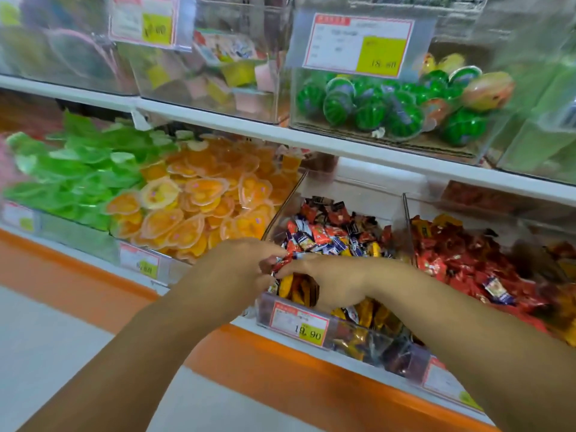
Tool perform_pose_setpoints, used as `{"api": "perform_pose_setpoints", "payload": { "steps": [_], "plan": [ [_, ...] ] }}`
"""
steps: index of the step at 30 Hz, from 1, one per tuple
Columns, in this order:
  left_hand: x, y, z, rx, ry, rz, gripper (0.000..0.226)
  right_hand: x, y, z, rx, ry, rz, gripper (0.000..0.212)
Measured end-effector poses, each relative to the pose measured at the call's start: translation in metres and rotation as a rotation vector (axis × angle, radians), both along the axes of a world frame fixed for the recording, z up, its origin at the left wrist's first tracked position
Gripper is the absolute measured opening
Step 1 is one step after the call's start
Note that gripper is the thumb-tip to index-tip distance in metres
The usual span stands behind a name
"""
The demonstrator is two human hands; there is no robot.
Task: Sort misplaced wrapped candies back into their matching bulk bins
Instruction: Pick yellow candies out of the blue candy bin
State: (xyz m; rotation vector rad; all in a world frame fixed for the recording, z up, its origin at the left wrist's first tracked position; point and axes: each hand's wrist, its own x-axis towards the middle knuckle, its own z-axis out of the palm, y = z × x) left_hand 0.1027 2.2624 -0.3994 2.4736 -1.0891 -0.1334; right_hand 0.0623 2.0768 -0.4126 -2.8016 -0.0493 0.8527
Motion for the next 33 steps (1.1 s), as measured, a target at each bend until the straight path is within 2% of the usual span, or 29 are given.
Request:
{"api": "perform_pose_setpoints", "payload": {
  "steps": [4, 7, 13, 17, 22, 25, 28, 30, 32, 33],
  "plan": [
    [-0.001, -0.005, 0.002, 0.027, -0.076, 0.009, 0.045, 0.003, -0.003, -0.004, -0.059, -0.016, 0.034, 0.061],
    [0.001, -0.006, 0.0, 0.004, -0.081, 0.01, 0.043, 0.002, -0.001, -0.004, -0.074, -0.053, 0.073, 0.06],
    [-0.001, -0.008, -0.001, -0.021, -0.08, 0.024, 0.042, -0.01, -0.009, -0.004, 0.106, -0.228, 0.024, 0.036],
    [-0.005, -0.021, -0.006, -0.041, 0.002, -0.011, 0.047, -0.024, -0.02, 0.008, 0.197, -0.387, -0.083, 0.029],
    [-0.007, -0.04, -0.015, -0.078, 0.13, -0.04, 0.061, -0.041, -0.024, 0.012, 0.264, -0.476, -0.125, 0.021],
    [-0.006, -0.04, -0.014, -0.095, 0.268, -0.091, 0.054, -0.042, -0.025, 0.015, 0.296, -0.515, -0.162, 0.021],
    [-0.008, -0.04, -0.014, -0.018, 0.237, -0.15, 0.057, -0.042, -0.029, 0.02, 0.385, -0.537, -0.217, 0.019],
    [-0.008, -0.044, -0.016, 0.012, 0.149, -0.13, 0.045, -0.043, -0.032, 0.023, 0.466, -0.522, -0.243, 0.015],
    [-0.009, -0.05, -0.016, -0.032, 0.112, -0.096, 0.017, -0.044, -0.034, 0.026, 0.542, -0.505, -0.278, 0.014],
    [-0.009, -0.052, -0.014, -0.053, 0.09, -0.095, 0.014, -0.045, -0.035, 0.027, 0.571, -0.494, -0.304, 0.015]
  ]
}}
